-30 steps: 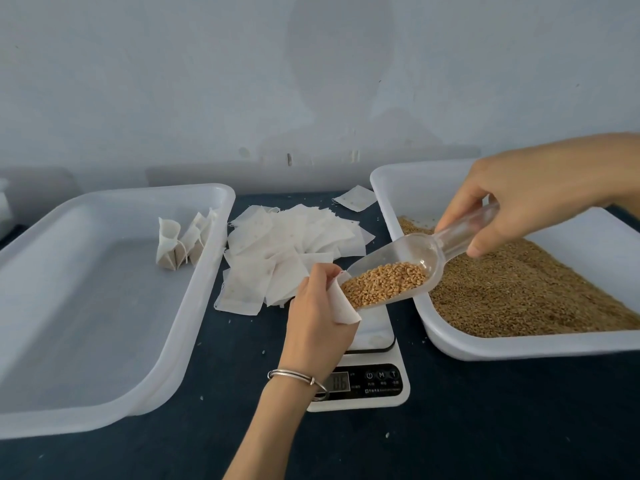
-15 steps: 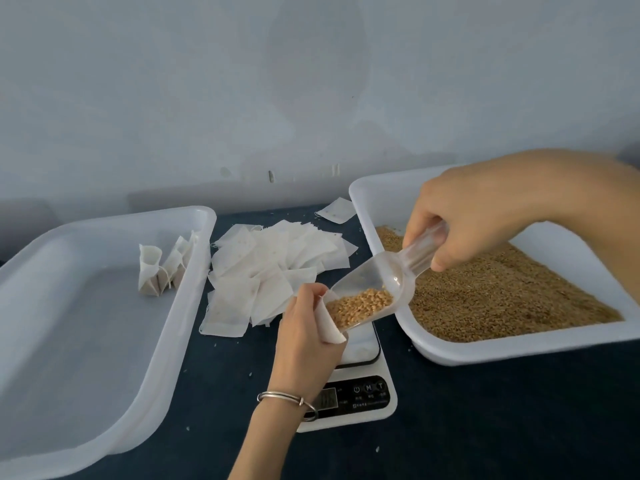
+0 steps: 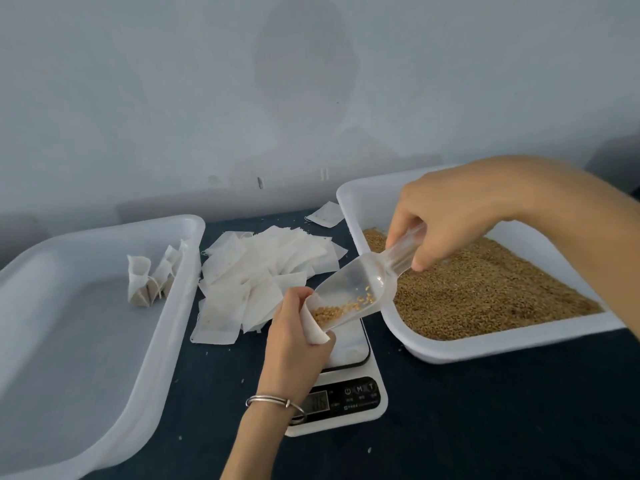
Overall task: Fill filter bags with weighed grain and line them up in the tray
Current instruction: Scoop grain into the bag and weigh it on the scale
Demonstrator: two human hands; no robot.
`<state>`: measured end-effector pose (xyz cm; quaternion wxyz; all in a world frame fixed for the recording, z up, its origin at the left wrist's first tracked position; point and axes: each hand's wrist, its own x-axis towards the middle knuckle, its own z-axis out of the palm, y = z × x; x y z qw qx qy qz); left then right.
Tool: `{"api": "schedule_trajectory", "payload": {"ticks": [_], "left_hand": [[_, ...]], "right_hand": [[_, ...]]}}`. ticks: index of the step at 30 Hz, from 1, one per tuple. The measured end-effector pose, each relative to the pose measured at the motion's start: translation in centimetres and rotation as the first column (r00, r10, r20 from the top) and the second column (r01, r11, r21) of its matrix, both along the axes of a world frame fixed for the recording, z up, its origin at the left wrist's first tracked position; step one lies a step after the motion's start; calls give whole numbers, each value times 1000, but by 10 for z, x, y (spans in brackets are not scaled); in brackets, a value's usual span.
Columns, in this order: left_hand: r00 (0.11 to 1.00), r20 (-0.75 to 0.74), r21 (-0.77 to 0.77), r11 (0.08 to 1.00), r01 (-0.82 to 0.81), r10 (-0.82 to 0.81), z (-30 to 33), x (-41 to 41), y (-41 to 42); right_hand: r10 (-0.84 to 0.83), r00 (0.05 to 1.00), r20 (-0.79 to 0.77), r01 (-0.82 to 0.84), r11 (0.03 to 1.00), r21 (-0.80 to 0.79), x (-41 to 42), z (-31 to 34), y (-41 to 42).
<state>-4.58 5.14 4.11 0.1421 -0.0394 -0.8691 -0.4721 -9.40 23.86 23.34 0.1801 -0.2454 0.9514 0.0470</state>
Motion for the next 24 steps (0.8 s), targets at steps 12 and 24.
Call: {"api": "schedule_trajectory", "payload": {"ticks": [12,24], "left_hand": [[1000,-26,103,995,-11,14,-2,0,-2],[992,-10,-74,990,122,-123,12,-26,-10]], "right_hand": [[-34,996,86,48,985,-166,-4,-14,25],[-231,947,222,318,761,-566,7,-62,67]]}}
